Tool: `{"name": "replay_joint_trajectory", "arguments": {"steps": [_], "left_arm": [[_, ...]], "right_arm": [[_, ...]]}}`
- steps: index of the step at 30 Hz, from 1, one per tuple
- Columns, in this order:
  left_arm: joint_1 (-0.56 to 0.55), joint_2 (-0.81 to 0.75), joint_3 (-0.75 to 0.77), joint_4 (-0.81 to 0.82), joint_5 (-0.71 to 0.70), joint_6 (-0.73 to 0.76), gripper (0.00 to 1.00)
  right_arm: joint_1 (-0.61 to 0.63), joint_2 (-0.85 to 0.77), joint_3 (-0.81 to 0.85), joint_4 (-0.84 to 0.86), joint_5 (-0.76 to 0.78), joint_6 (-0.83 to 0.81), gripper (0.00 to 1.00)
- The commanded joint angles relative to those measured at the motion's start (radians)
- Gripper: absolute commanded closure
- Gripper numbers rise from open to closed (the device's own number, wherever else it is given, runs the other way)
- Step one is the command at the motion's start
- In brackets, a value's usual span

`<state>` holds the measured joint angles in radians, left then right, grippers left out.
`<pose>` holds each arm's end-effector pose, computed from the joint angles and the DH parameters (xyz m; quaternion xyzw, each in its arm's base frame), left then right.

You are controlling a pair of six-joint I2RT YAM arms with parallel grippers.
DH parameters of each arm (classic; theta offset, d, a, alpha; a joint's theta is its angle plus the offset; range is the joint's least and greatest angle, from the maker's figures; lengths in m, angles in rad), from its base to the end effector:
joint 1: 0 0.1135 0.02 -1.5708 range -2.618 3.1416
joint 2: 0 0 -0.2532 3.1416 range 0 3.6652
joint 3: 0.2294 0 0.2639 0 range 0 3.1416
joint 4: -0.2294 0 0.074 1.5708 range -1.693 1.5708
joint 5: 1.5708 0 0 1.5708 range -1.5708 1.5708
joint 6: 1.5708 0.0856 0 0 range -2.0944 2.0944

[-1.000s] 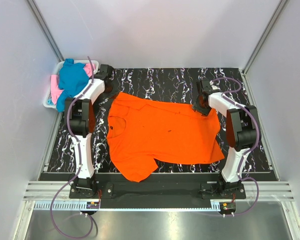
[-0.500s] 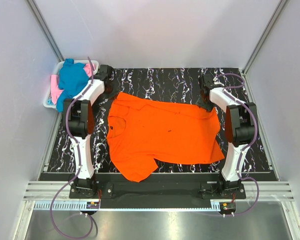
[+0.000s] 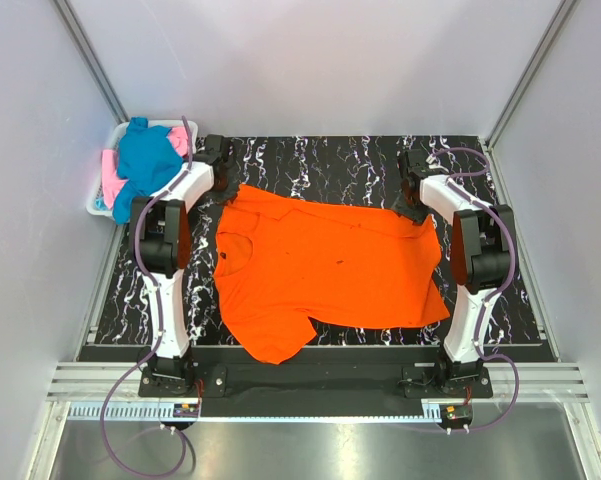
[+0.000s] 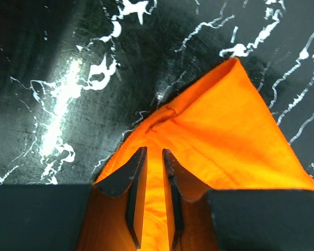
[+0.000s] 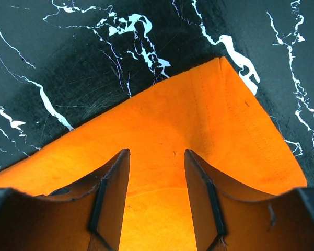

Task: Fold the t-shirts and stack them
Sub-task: Flatten the tshirt out

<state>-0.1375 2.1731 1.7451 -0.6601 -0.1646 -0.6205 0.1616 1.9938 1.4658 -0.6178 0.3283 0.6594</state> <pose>0.4929 -0.0541 0.1297 -0.2505 0.9349 -0.0140 0.2508 0.4388 0.0436 0.1255 0.2710 0.9262 -0.0634 0.2545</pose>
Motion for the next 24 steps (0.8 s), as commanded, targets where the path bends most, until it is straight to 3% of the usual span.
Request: {"name": "replay_joint_trajectory", "arguments": {"steps": [1,24], "left_arm": [[-0.001,0.019,0.024,0.002,-0.052,0.005,0.77],[0.001,0.083,0.122,-0.004,-0.038,0.018,0.72]], "right_arm": [[0.001,-0.026,0.013,-0.003,-0.002,-0.001,0.46],[0.001,-0.020,0.010,0.001,-0.026,-0.009,0.46]]}}
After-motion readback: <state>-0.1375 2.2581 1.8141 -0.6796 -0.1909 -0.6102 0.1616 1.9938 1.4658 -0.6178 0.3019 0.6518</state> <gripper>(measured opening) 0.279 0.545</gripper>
